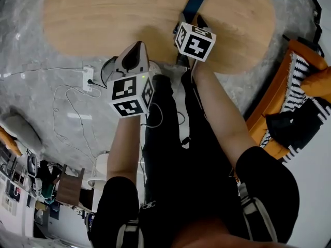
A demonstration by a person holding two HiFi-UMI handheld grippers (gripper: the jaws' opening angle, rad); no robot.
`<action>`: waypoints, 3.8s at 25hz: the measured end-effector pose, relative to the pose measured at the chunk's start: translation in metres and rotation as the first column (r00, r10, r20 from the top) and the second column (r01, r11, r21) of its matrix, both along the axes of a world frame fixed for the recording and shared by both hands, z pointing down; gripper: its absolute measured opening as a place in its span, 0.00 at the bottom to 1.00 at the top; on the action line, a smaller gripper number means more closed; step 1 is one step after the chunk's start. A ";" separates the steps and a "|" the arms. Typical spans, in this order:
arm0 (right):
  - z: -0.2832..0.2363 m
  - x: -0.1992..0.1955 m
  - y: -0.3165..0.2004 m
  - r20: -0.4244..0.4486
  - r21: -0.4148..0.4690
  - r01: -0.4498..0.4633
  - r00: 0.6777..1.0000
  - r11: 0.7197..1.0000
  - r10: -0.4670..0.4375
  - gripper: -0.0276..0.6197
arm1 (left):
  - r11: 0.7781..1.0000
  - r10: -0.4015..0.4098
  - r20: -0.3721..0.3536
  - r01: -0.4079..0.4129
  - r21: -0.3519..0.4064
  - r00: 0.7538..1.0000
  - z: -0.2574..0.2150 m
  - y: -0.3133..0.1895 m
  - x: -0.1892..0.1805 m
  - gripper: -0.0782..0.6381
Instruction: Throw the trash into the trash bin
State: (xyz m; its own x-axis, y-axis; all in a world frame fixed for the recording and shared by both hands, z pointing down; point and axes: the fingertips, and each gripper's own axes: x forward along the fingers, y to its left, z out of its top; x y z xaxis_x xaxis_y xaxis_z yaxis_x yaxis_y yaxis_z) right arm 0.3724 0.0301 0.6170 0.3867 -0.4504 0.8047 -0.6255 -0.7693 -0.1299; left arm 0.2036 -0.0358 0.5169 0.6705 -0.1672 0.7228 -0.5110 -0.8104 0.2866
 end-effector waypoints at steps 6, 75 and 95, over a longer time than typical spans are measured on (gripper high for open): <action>0.013 -0.002 -0.007 0.028 -0.018 0.017 0.999 1.000 -0.016 0.38 | 1.000 -0.001 0.003 0.001 -0.001 1.000 0.004 0.000 -0.005 0.13; 0.218 -0.501 -0.054 0.335 -0.172 0.984 0.107 0.051 -0.936 0.33 | 0.566 -0.801 0.151 0.815 -0.123 0.580 0.153 0.003 -0.443 0.13; -0.200 -0.359 -0.123 -0.193 0.314 0.815 0.557 0.487 -0.808 0.06 | 0.670 -0.742 -0.082 0.742 -0.037 0.666 -0.075 -0.034 -0.316 0.13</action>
State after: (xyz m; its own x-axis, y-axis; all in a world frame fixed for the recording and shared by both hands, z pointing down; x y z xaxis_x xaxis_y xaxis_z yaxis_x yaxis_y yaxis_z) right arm 0.0137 -0.0933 0.4173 -0.2799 -0.7991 0.5321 -0.9547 0.1735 -0.2416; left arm -0.1122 -0.0697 0.4419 0.3821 -0.6351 0.6712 -0.9175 -0.1742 0.3575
